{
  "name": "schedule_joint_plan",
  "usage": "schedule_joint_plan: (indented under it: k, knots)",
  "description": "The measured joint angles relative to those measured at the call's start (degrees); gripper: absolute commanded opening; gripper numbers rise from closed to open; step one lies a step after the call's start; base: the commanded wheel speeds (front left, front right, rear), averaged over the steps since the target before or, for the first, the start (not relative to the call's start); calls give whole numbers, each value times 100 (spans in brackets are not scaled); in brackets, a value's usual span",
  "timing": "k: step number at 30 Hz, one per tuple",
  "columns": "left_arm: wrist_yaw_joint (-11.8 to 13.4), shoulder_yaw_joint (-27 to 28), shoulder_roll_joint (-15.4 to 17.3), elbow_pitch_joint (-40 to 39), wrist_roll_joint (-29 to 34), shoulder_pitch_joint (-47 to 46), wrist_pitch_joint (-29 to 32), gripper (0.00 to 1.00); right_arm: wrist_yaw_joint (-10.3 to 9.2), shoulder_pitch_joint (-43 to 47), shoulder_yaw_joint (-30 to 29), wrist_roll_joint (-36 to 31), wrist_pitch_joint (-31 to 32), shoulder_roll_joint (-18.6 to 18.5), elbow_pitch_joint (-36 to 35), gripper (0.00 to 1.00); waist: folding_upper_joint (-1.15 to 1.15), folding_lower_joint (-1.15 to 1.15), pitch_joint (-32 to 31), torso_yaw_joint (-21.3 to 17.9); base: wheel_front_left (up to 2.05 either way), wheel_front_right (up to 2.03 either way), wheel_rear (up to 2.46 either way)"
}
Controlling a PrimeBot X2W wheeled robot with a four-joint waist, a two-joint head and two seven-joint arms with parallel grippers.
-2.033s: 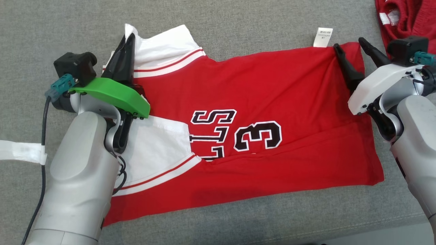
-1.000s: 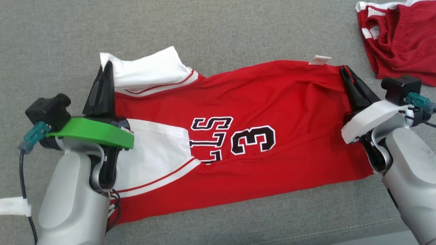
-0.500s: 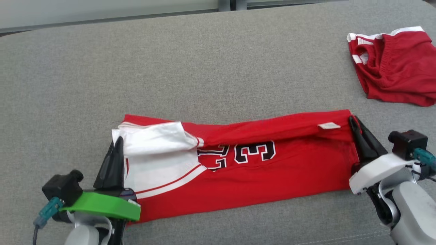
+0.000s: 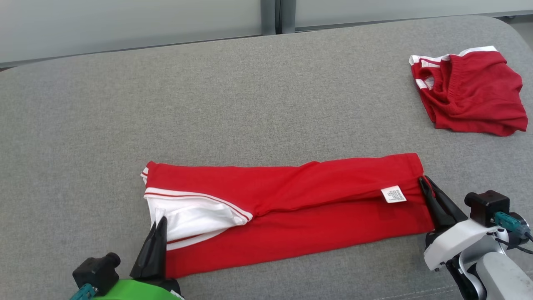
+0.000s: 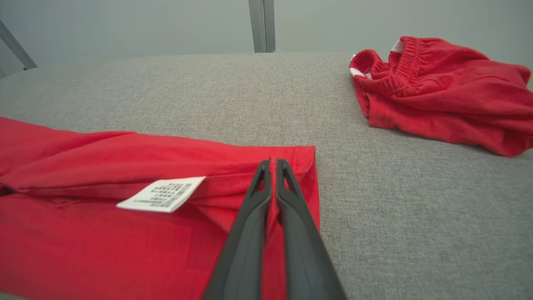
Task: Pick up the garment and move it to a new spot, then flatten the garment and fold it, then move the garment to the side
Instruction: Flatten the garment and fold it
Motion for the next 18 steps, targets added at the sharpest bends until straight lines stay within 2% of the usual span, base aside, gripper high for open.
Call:
schedule_joint_plan:
  k: [9, 11, 12, 13, 14, 15, 16, 18]
  knots:
    - [103, -7, 2, 93, -1, 325, 26, 0, 32, 224, -25, -87, 0, 2, 98, 18, 0, 0, -119, -30, 0, 0, 0]
    - [137, -3, 2, 113, -2, 358, 35, 0, 63, 261, -46, -87, 0, 11, 115, 33, 0, 0, -148, -19, 0, 0, 0]
    - [143, -3, 2, 125, -2, 382, 53, 4, 63, 283, -56, -87, 0, 23, 124, 33, 0, 0, -163, -14, 0, 0, 0]
    - [143, -4, 2, 132, -2, 410, 69, 29, 64, 313, -62, -87, 0, 34, 133, 68, 0, 0, -179, -11, 0, 0, 0]
    - [143, -5, 2, 136, -3, 421, 77, 48, 64, 339, -67, -87, 0, 44, 145, 96, 0, 0, -195, -8, 0, 0, 0]
    - [143, -7, 2, 137, -9, 444, 78, 78, 80, 357, -75, -88, 0, 51, 156, 100, 0, 0, -212, -5, 0, 0, 0]
    - [143, -7, 2, 135, -22, 461, 79, 100, 81, 372, -83, -90, 1, 55, 156, 100, 0, 0, -227, -3, 0, 0, 0]
    - [144, -7, 2, 118, -45, 501, 86, 100, 86, 431, -123, -90, 0, 59, 154, 100, 0, 0, -248, -2, 0, 0, 0]
